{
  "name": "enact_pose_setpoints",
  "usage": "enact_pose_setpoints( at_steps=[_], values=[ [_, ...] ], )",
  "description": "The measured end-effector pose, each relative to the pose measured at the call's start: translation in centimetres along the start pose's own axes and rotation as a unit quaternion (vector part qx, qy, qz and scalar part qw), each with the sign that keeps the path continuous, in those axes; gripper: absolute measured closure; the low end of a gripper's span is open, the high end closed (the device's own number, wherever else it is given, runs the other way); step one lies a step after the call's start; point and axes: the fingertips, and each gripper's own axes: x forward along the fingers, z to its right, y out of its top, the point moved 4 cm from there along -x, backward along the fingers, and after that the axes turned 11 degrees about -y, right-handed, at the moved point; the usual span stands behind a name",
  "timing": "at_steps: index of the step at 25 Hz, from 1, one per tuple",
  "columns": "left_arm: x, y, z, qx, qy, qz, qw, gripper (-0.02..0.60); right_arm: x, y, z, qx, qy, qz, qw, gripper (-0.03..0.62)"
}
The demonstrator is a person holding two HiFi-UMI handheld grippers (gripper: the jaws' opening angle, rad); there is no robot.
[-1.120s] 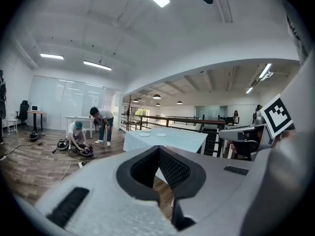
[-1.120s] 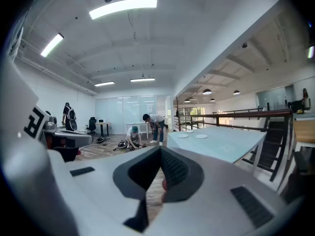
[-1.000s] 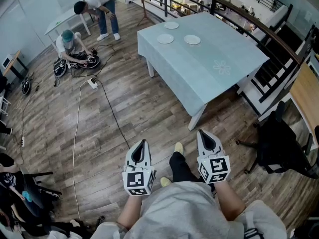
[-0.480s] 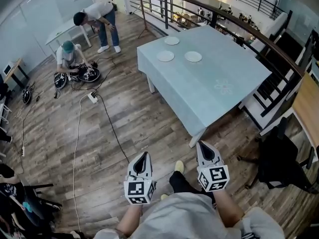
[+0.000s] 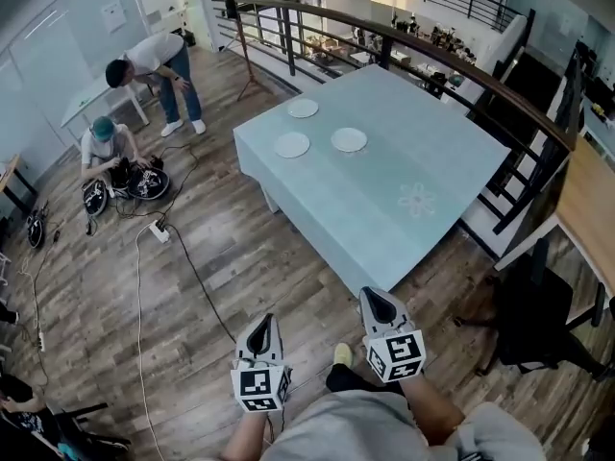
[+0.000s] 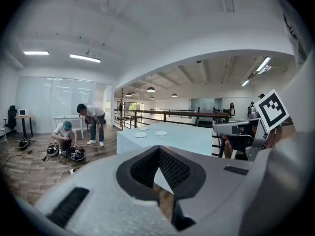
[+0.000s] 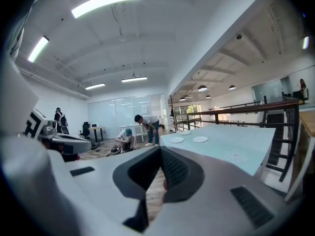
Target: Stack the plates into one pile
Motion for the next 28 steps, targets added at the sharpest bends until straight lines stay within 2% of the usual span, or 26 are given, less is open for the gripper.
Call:
enact_pose_setpoints(
  at_steps=[13, 28],
  values=[
    [8.0, 2.9, -0.7, 0.006, -0.014, 0.003, 0.9999, 0.565, 5.6, 2.4, 3.8, -0.012, 0.001, 0.01, 1.0, 0.568],
    [11.2, 3.7, -1.1, 0.002, 0.001, 0.004, 1.0, 0.565, 9.0, 3.8, 5.3, -0.013, 0.021, 0.03, 0.999, 0.568]
  ],
)
